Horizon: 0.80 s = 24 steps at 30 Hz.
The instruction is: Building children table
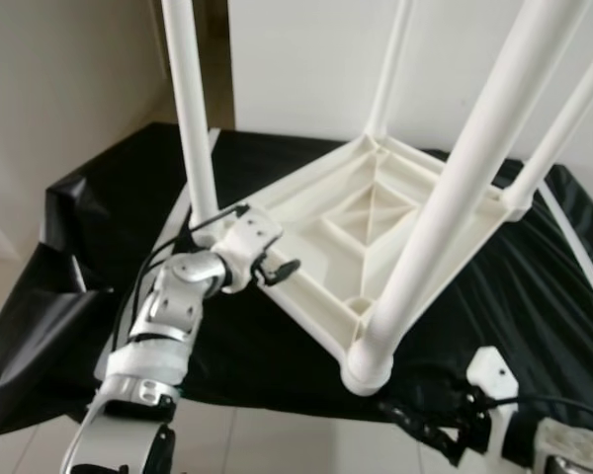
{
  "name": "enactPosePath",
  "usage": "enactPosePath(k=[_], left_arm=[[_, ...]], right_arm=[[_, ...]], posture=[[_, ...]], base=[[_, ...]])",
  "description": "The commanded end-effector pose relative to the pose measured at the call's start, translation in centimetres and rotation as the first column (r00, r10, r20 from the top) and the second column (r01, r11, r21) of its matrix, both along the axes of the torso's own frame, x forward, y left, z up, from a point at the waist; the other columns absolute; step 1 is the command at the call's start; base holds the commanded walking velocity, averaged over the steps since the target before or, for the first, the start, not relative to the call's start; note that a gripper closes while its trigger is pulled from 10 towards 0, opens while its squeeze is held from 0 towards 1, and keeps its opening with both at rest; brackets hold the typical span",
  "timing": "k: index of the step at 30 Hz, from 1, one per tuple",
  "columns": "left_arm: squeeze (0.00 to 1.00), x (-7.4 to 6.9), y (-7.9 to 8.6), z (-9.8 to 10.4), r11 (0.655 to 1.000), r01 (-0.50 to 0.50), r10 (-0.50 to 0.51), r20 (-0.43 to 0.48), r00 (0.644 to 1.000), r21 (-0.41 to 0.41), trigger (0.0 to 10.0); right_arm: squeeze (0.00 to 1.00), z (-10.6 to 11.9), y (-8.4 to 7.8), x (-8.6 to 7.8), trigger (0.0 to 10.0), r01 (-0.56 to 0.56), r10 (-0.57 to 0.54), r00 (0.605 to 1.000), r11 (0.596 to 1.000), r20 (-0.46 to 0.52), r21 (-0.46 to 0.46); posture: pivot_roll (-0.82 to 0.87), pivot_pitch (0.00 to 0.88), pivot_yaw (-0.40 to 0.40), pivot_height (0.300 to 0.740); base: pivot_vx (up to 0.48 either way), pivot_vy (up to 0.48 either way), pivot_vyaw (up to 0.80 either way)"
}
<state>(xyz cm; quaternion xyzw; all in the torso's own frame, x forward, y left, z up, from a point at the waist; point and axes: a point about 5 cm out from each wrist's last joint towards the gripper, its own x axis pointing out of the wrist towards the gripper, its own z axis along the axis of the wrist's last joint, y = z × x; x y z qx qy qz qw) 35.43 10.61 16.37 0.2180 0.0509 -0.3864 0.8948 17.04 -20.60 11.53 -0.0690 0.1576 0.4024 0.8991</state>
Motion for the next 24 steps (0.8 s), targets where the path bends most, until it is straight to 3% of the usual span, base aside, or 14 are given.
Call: enactPosePath(k=[1, 3, 6, 8, 9, 13, 15, 18, 19, 21, 22, 24], left_arm=[[0.00, 1.1, 1.0, 0.4, 0.974, -0.225, 0.226, 0.108, 0.968, -0.023, 10.0], [0.00, 1.2, 1.0, 0.5, 0.973, -0.228, 0.229, 0.114, 0.967, -0.017, 10.0], [0.00, 1.4, 1.0, 0.5, 0.972, -0.233, 0.232, 0.128, 0.964, -0.002, 10.0], [0.00, 1.6, 1.2, 0.6, 0.969, -0.247, 0.240, 0.156, 0.958, 0.029, 10.0], [0.00, 1.7, 1.3, 0.6, 0.965, -0.258, 0.247, 0.170, 0.954, 0.045, 10.0], [0.00, 1.8, 1.4, 0.5, 0.962, -0.270, 0.258, 0.174, 0.950, 0.051, 10.0], [0.00, 1.8, 1.5, 0.0, 0.953, -0.295, 0.279, 0.180, 0.943, 0.068, 10.0], [0.00, 1.7, 1.5, -0.3, 0.948, -0.306, 0.288, 0.178, 0.941, 0.083, 10.0], [0.00, 1.6, 1.4, -0.7, 0.944, -0.314, 0.292, 0.181, 0.939, 0.104, 10.0], [0.00, 1.6, 1.3, -0.8, 0.929, -0.341, 0.305, 0.223, 0.926, 0.146, 10.0], [0.00, 1.6, 1.3, -0.8, 0.929, -0.341, 0.305, 0.223, 0.926, 0.146, 10.0], [0.00, 1.9, 1.5, -0.5, 0.916, -0.373, 0.335, 0.230, 0.914, 0.146, 10.0]], right_arm=[[0.00, 0.4, -1.7, 0.1, 10.0, 0.054, -0.054, 0.999, 0.998, 0.009, -0.040], [0.00, 0.6, -3.1, 0.3, 10.0, 0.104, -0.102, 0.994, 0.992, 0.026, -0.074], [0.00, 0.5, -3.8, 0.5, 10.0, 0.144, -0.142, 0.990, 0.983, 0.025, -0.116], [0.00, 0.0, -4.7, 1.6, 10.0, 0.257, -0.253, 0.966, 0.953, 0.043, -0.160], [0.00, -0.1, -5.2, 2.7, 10.0, 0.352, -0.341, 0.936, 0.920, 0.088, -0.173], [0.00, -0.1, -5.1, 3.1, 10.0, 0.384, -0.373, 0.923, 0.909, 0.096, -0.160], [0.00, -0.3, -5.4, 4.0, 10.0, 0.459, -0.450, 0.888, 0.879, 0.092, -0.133], [0.00, -0.3, -5.6, 4.5, 10.0, 0.485, -0.474, 0.874, 0.864, 0.109, -0.133], [0.00, -0.4, -5.8, 4.9, 10.0, 0.509, -0.497, 0.860, 0.851, 0.117, -0.127], [0.00, -0.7, -6.7, 6.4, 10.0, 0.619, -0.612, 0.785, 0.781, 0.096, -0.080], [0.00, -0.7, -6.7, 6.4, 10.0, 0.619, -0.612, 0.785, 0.781, 0.096, -0.080], [0.00, -1.2, -7.1, 7.6, 10.0, 0.704, -0.702, 0.710, 0.710, 0.053, -0.021]], posture=[[-0.05, 0.000, -0.016, 0.740], [-0.06, 0.000, -0.011, 0.740], [-0.06, 0.000, -0.011, 0.740], [-0.06, 0.000, -0.014, 0.740], [-0.06, 0.000, -0.014, 0.740], [-0.05, 0.000, -0.014, 0.740], [-0.04, 0.000, -0.015, 0.740], [-0.03, 0.000, -0.013, 0.740], [-0.03, 0.000, -0.012, 0.740], [-0.02, 0.000, -0.013, 0.740], [-0.02, 0.000, -0.013, 0.740], [-0.01, 0.000, -0.016, 0.740]], base=[[0.000, 0.000, 0.00], [0.000, 0.000, 0.00], [0.000, 0.000, 0.00], [0.000, 0.000, 0.00], [0.000, 0.000, 0.00], [0.000, 0.000, 0.00], [0.000, 0.000, 0.00], [0.000, 0.000, 0.00], [0.000, 0.000, 0.00], [0.000, 0.000, 0.00], [0.000, 0.000, 0.00], [0.000, 0.000, 0.00]])
